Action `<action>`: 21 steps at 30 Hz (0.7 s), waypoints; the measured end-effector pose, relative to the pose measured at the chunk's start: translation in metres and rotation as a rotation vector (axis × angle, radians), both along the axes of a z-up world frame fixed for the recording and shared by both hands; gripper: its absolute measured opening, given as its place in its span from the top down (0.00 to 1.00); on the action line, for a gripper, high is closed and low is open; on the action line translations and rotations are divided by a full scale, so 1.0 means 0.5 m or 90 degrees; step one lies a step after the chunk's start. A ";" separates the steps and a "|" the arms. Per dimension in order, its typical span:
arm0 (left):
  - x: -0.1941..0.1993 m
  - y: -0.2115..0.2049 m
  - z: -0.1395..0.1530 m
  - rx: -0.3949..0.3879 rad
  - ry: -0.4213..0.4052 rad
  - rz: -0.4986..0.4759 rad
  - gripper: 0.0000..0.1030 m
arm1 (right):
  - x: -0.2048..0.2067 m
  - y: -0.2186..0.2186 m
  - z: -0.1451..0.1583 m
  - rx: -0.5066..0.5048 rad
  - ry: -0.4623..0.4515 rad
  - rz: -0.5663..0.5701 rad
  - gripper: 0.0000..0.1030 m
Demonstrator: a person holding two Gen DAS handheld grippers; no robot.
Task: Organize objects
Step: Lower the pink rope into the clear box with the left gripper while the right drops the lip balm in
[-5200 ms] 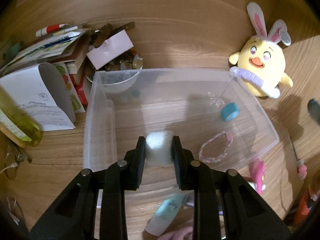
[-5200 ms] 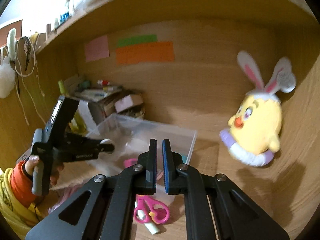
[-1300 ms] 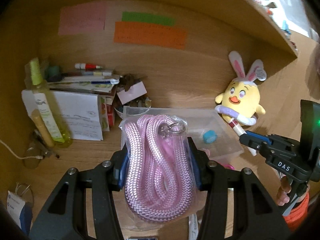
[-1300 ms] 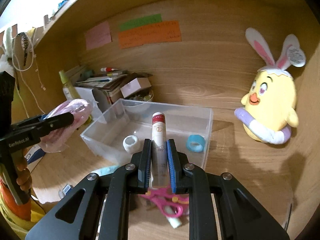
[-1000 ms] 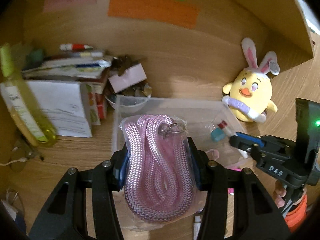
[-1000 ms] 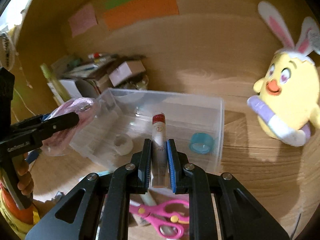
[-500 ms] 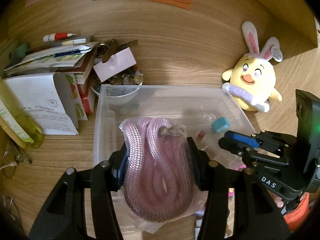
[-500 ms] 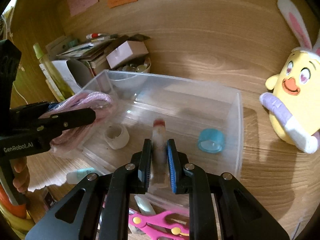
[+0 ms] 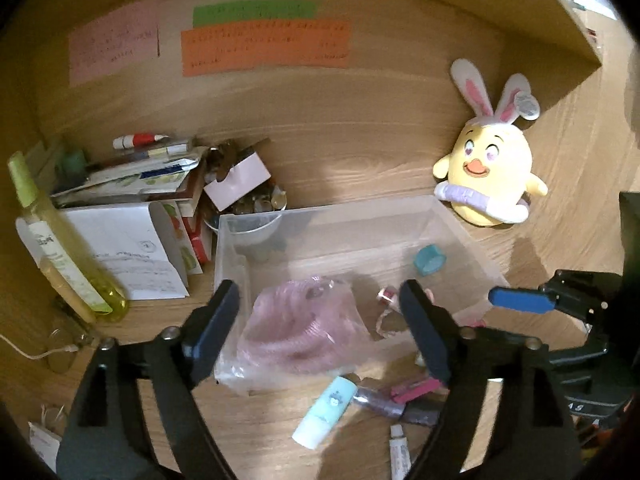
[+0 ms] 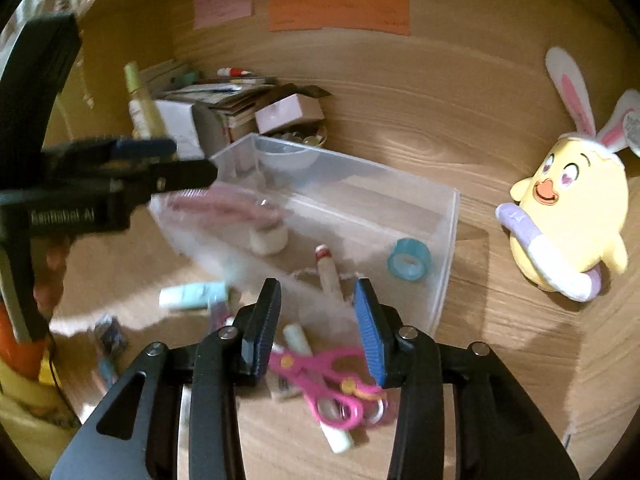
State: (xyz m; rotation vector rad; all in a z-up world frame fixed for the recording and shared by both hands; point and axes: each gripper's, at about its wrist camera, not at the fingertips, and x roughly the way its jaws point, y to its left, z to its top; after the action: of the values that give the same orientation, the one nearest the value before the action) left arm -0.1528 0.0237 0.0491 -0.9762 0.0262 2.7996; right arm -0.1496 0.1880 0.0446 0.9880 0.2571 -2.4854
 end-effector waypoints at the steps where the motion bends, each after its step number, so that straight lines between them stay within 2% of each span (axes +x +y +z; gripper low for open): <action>1: 0.007 -0.001 0.000 -0.001 0.001 0.001 0.15 | 0.010 0.000 -0.002 0.006 0.001 0.006 0.66; 12: 0.106 -0.050 -0.058 -0.042 -0.039 0.022 0.08 | 0.036 -0.044 -0.089 0.109 -0.034 0.072 0.66; 21: 0.158 -0.109 -0.130 -0.020 -0.108 0.049 0.08 | 0.010 -0.074 -0.111 0.147 -0.042 0.089 0.65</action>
State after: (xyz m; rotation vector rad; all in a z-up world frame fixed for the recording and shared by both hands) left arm -0.0739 -0.0308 -0.0160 -1.2445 0.0111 2.7811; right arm -0.1448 0.1508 -0.0106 1.1009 0.5821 -2.3277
